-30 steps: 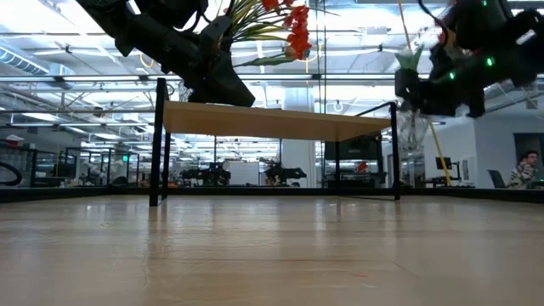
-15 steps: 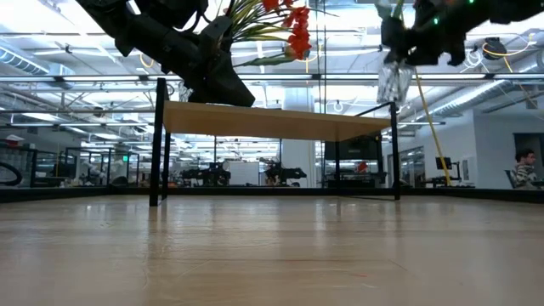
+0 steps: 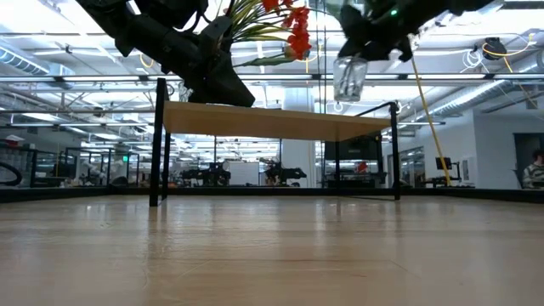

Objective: Pick and place flowers into a vace then onto a shelf
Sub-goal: Put the transparent vase with flowers on the shelf

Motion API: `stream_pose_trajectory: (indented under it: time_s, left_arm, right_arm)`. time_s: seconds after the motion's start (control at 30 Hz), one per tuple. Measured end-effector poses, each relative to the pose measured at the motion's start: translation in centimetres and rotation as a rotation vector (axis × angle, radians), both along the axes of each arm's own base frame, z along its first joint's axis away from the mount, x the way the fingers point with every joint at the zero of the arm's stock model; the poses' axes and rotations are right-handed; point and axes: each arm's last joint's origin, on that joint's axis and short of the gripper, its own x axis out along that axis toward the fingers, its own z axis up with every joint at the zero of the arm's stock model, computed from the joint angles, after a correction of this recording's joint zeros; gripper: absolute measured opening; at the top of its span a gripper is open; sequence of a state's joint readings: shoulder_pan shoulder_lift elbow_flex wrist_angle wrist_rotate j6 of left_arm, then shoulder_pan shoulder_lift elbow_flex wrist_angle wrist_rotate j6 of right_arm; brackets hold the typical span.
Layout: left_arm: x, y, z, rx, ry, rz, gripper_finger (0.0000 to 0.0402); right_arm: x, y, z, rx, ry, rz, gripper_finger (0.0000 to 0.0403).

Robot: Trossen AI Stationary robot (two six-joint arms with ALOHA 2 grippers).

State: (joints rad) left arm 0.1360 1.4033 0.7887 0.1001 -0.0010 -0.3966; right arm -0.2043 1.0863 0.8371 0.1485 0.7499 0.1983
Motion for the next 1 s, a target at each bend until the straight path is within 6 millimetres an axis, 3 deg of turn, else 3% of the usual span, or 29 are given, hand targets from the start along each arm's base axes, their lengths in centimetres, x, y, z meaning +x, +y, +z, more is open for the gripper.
stream_pose_trajectory:
  time_s: [0.17, 0.47, 0.63, 0.83, 1.0]
  left_arm:
    - [0.0, 0.0, -0.1, 0.000, 0.007, -0.002, 0.0051]
    - [-0.1, 0.0, -0.2, -0.002, 0.023, -0.005, 0.0051]
    - [-0.1, -0.1, -0.2, -0.003, 0.026, -0.005, 0.0051]
    - [-0.1, 0.0, -0.2, 0.002, 0.028, -0.007, 0.0051]
    - [-0.1, -0.1, -0.2, 0.004, 0.029, -0.009, 0.0051]
  right_arm:
    - [1.9, -0.3, -1.3, 0.045, 0.017, 0.043, 0.0142]
    - [3.5, -0.4, -3.4, 0.081, 0.091, 0.067, 0.0142]
    - [3.8, -0.4, -3.7, 0.094, 0.081, 0.064, 0.0146]
    - [3.6, -0.4, -4.2, 0.120, 0.038, 0.049, 0.0191]
    - [3.5, -0.3, -4.7, 0.114, 0.025, 0.055, 0.0192]
